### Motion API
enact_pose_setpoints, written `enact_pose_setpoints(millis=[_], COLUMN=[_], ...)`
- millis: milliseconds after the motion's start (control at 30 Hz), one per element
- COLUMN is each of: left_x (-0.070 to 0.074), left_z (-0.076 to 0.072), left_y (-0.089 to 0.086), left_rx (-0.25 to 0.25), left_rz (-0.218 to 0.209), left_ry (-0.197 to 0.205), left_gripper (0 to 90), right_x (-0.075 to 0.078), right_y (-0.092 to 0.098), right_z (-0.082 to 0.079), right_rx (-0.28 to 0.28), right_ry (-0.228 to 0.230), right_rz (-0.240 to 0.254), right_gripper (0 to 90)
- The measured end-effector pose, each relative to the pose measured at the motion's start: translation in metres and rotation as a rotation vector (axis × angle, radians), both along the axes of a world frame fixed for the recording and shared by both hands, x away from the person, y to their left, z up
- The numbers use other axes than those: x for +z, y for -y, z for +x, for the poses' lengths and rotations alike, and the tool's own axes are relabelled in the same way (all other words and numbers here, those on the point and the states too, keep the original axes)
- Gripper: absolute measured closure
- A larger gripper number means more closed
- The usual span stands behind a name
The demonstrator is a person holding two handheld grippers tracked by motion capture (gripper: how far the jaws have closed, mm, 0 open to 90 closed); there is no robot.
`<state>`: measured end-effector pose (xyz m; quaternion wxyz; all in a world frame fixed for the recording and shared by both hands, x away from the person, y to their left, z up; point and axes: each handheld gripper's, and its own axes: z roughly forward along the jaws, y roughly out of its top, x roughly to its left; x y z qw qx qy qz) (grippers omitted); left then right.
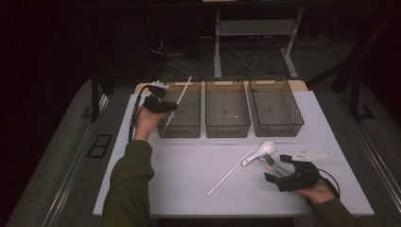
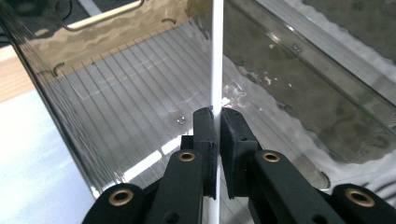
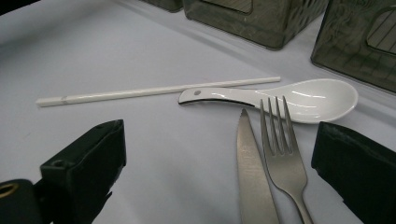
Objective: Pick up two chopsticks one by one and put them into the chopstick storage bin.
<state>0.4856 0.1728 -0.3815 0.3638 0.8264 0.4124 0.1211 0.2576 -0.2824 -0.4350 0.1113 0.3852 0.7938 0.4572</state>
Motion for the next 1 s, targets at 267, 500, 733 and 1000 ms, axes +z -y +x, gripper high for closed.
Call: enact_pose_setpoints(millis=[267, 500, 733, 1000], left_x=[-0.008, -0.006, 0.006, 0.030], left_z=[0.005, 0.004, -0.002, -0.023], left_y=[0.010, 0.007, 0.007, 0.016], left_rx=[0.037, 0.053, 0.029, -0.044], left_rz=[0.061, 0.050, 0.011, -0.068], left_ry=[-0.025, -0.019, 0.011, 0.054], left_gripper=[83.1, 83.0, 76.3, 59.2], right_x=[0.000, 0.001, 0.001, 0.001], right_y=[0.001, 0.002, 0.001, 0.001], right_z=[0.000, -0.001, -0.001, -0.001], right_rx=[0.001, -0.001, 0.000, -0.002], right_ry=[0.002, 0.003, 0.002, 0.004], right_rz=[0.002, 0.006, 0.004, 0.002], right_gripper=[3.0, 3.0, 3.1, 3.1])
